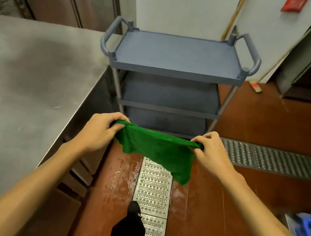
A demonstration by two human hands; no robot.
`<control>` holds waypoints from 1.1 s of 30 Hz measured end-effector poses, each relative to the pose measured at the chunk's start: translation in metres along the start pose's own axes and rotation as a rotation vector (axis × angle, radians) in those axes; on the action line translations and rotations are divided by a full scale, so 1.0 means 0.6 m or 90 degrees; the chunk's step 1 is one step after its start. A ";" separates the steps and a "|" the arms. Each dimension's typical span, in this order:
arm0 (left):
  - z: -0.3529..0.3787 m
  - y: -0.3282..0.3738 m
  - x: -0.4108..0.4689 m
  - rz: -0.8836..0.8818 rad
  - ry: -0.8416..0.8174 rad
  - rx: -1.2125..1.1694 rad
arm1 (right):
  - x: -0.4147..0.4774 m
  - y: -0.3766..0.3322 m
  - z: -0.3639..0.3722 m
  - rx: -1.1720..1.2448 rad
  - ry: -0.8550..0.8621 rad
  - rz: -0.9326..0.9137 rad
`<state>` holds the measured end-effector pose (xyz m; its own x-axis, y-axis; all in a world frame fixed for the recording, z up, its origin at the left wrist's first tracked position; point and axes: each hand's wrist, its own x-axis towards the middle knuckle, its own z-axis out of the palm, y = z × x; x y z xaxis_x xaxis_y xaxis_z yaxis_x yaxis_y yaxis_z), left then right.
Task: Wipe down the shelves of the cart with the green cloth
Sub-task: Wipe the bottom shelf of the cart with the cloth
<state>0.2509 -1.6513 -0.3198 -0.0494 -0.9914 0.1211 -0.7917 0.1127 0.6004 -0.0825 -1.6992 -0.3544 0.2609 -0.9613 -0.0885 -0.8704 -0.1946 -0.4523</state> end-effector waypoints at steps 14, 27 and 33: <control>-0.012 -0.142 0.334 0.003 -0.059 -0.099 | 0.295 0.002 -0.045 0.011 0.089 0.008; 0.036 -0.216 0.529 -0.075 -0.104 -0.059 | 0.559 0.054 -0.043 -0.075 0.101 -0.045; 0.050 -0.246 0.652 0.000 -0.196 0.036 | 0.705 0.111 -0.020 -0.045 0.011 -0.055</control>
<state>0.3302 -2.0580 -0.3847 -0.2249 -0.9659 -0.1286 -0.8242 0.1181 0.5539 -0.0347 -2.1212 -0.4114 0.3295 -0.9435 -0.0356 -0.8725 -0.2898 -0.3934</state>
